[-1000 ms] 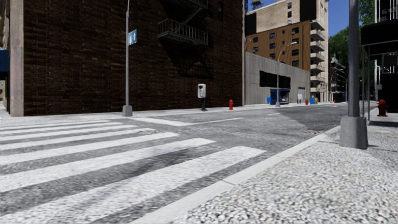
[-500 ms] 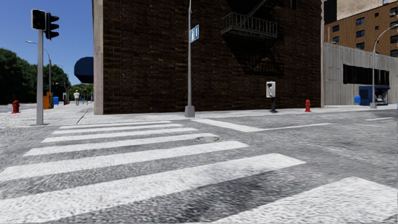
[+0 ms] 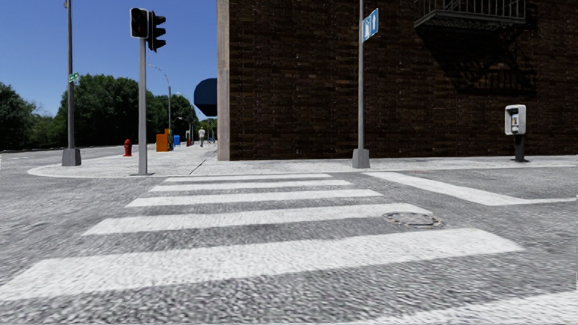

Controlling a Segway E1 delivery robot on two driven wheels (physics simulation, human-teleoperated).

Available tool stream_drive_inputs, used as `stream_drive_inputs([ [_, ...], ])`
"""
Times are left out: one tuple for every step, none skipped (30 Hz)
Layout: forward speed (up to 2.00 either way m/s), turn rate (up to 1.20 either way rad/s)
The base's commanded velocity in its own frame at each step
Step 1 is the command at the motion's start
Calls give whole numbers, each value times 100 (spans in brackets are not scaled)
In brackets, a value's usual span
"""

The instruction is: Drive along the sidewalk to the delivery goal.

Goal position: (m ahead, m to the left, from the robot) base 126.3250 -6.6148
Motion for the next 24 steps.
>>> stream_drive_inputs([
  [200, 20],
  [200, 17],
  [200, 13],
  [200, 10],
  [200, 10],
  [200, 14],
  [200, 30],
  [200, 45],
  [200, 62],
  [200, 70],
  [200, 76],
  [200, 85],
  [200, 91],
  [200, 92],
  [200, 92],
  [200, 92],
  [200, 80],
  [200, 37],
  [200, 37],
  [200, 19],
  [200, 7],
  [200, 3],
  [200, 2],
  [200, 1],
])
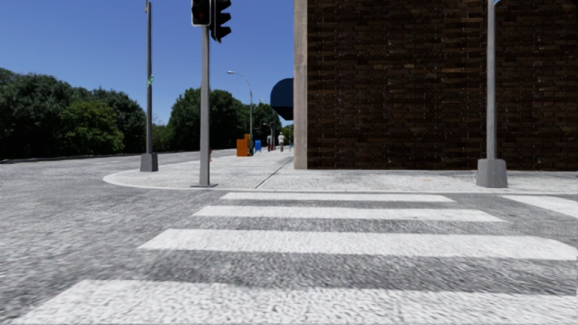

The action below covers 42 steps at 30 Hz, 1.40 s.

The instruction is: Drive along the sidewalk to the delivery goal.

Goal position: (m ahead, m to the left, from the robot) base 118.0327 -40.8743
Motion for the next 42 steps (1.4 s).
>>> stream_drive_inputs([
  [200, 0],
  [200, 0],
  [200, 0],
  [200, 0],
  [200, 0],
  [200, 0],
  [200, 0],
  [200, 0],
  [200, 0],
  [200, 0],
  [200, 0],
  [200, 0],
  [200, 0],
  [200, -64],
  [200, -88],
  [200, -88],
  [200, -115],
  [200, -69],
  [200, 0],
  [200, 0],
  [200, 0],
  [200, 0],
  [200, 0],
  [200, 0],
  [200, 0],
  [200, 0],
  [200, 0],
  [200, 0],
  [200, 0],
  [200, 0],
  [200, 0],
  [200, 0],
  [200, 0],
  [200, 0],
  [200, 0],
  [200, 0],
  [200, 0],
  [200, 0],
  [200, 0],
  [200, 0],
  [200, 0],
  [200, 0],
])
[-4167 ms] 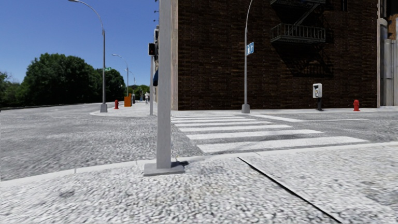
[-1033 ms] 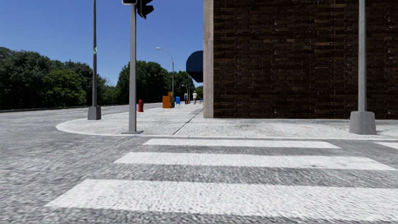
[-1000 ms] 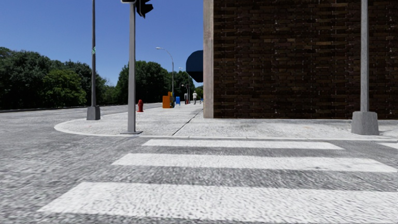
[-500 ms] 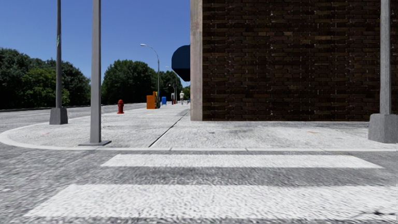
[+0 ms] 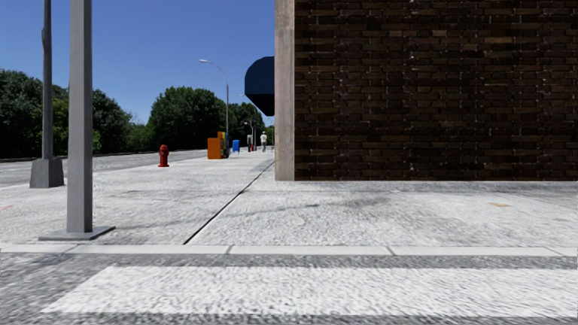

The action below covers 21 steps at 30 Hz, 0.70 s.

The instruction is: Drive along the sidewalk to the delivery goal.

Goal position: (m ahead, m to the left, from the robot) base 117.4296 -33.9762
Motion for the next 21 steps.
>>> stream_drive_inputs([
  [200, 0],
  [200, 0],
  [200, 0],
  [200, 0],
  [200, 0],
  [200, 0],
  [200, 0],
  [200, 0],
  [200, 0],
  [200, 0],
  [200, 0],
  [200, 0],
  [200, 0],
  [200, 0],
  [200, 0],
  [200, 1],
  [200, 19],
  [200, 37],
  [200, 51],
  [200, 66],
  [200, 66],
])
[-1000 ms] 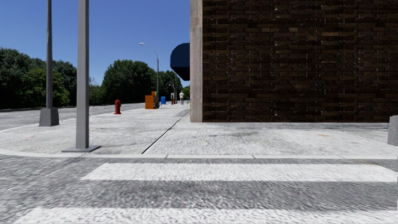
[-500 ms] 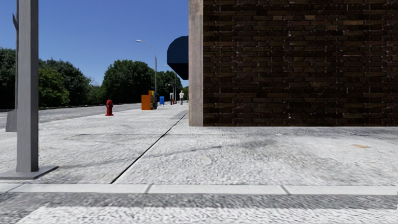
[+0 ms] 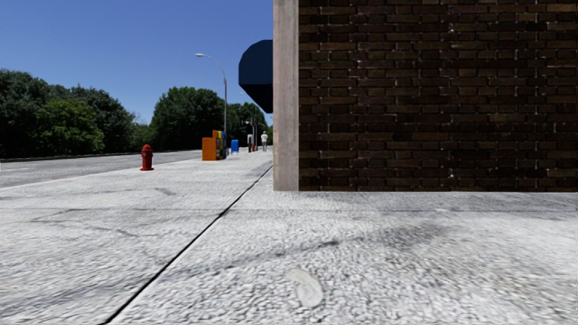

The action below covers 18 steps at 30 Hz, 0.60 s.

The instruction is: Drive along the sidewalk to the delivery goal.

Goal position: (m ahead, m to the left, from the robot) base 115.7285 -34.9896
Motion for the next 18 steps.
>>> stream_drive_inputs([
  [200, 75],
  [200, 79],
  [200, 80],
  [200, 80],
  [200, 80],
  [200, 80],
  [200, 80],
  [200, 80],
  [200, 80],
  [200, 80],
  [200, 80],
  [200, 74],
  [200, 60],
  [200, 35],
  [200, 35],
  [200, 10],
  [200, 3],
  [200, 1],
])
